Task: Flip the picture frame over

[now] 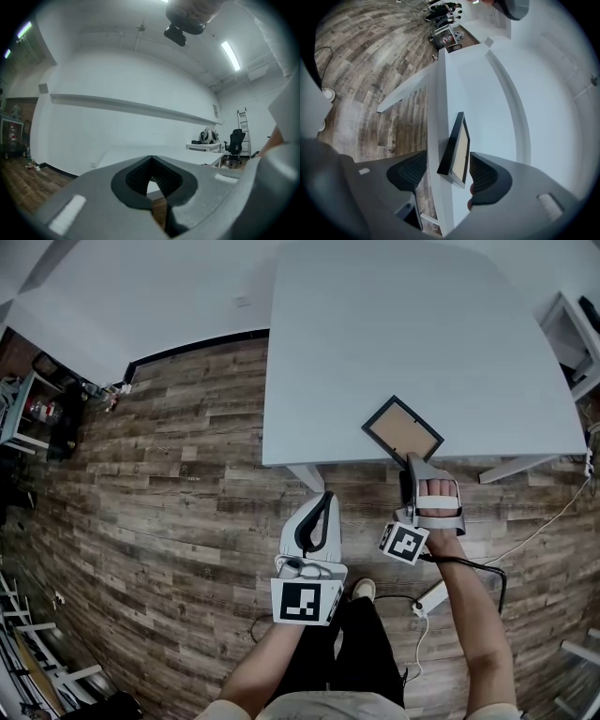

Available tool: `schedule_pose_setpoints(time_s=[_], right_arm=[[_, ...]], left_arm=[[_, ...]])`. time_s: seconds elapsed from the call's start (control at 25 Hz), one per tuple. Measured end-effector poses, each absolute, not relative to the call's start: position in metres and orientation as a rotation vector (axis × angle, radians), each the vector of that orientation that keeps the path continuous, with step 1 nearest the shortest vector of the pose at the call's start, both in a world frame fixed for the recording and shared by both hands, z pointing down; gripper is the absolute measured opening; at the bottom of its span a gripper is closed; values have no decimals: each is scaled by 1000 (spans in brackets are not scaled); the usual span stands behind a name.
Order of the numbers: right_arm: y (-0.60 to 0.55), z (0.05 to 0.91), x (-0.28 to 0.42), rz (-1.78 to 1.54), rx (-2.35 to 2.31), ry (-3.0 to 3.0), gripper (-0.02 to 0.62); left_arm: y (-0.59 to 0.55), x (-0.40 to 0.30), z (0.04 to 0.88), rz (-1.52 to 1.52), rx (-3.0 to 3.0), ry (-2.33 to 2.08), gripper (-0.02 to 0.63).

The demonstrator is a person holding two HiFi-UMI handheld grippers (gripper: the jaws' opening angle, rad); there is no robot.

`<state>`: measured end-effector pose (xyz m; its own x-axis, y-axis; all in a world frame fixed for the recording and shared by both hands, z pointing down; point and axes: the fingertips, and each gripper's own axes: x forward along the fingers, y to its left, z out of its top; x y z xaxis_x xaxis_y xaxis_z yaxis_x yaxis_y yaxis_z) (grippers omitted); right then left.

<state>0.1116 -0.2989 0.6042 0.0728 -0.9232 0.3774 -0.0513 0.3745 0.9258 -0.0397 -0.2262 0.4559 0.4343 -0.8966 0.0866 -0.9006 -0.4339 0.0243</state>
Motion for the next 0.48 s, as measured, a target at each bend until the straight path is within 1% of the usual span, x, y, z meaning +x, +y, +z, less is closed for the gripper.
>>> schedule_pose_setpoints(time_s=[0.28, 0.48], right_arm=[[-293, 587, 108, -851, 969, -1333, 319], [-281, 571, 107, -818, 998, -1382, 291]], left_arm=[[-230, -41, 431, 28, 2620, -1643, 2], [-234, -37, 406, -37, 2639, -1652, 2]])
